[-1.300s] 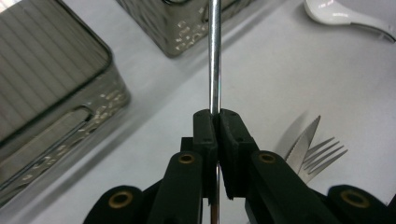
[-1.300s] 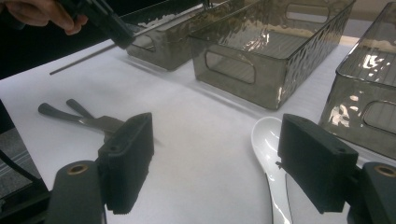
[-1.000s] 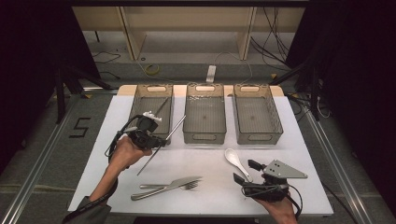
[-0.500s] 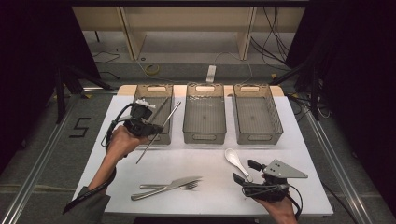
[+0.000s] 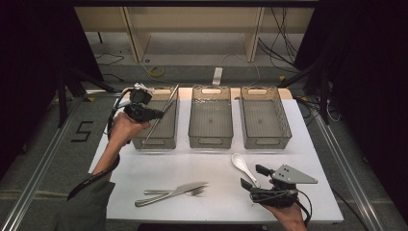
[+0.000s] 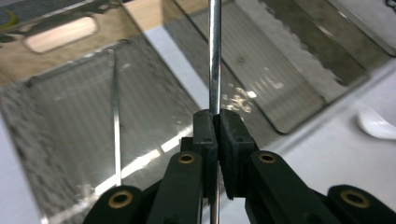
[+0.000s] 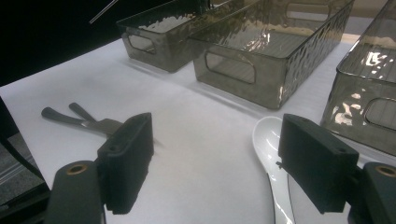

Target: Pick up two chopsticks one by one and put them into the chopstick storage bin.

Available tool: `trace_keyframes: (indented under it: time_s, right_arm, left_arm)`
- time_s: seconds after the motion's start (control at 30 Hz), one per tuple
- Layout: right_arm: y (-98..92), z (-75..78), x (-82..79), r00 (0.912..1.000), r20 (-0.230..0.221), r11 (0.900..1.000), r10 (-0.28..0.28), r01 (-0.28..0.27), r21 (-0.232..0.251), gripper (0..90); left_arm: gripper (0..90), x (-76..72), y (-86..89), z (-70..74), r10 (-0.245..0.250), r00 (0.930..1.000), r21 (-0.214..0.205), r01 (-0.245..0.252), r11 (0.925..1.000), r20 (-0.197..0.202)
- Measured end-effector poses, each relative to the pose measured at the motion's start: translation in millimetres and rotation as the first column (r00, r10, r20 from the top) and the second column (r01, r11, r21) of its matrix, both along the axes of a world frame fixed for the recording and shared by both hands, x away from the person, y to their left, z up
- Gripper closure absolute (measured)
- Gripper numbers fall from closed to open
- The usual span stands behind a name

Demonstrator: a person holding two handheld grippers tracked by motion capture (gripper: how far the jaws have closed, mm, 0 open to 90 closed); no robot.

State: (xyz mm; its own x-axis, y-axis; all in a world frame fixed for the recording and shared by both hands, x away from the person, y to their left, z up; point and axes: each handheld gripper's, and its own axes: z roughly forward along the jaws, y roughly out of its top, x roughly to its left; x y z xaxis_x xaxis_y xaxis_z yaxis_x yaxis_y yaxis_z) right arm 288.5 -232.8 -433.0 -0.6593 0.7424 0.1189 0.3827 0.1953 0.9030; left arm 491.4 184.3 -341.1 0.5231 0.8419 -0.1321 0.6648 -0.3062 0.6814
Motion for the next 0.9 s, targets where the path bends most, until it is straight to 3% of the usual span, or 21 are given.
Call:
trace_keyframes:
  time_s: [0.33, 0.7, 0.9]
  right_arm:
    - [0.1, 0.0, -0.1, 1.0000, 0.000, 1.0000, -0.002, 0.002, -0.001, 27.5]
    - [-0.8, -0.7, 0.9, 1.0000, -0.005, 1.0000, 0.000, 0.000, 0.006, 27.5]
    - [0.9, -1.0, 1.0, 0.9999, -0.008, 0.9999, 0.008, -0.008, 0.006, 27.5]
  left_arm:
    - [85.2, 25.7, 15.0, 4.8, 0.068, 0.9976, -0.011, -0.068, 0.9976, 0.008]
    - [85.2, 46.8, 29.8, -1.8, 0.140, 0.9900, -0.021, -0.139, 0.9900, 0.018]
    - [85.3, 54.8, 28.9, 1.1, 0.139, 0.9902, -0.024, -0.138, 0.9901, 0.020]
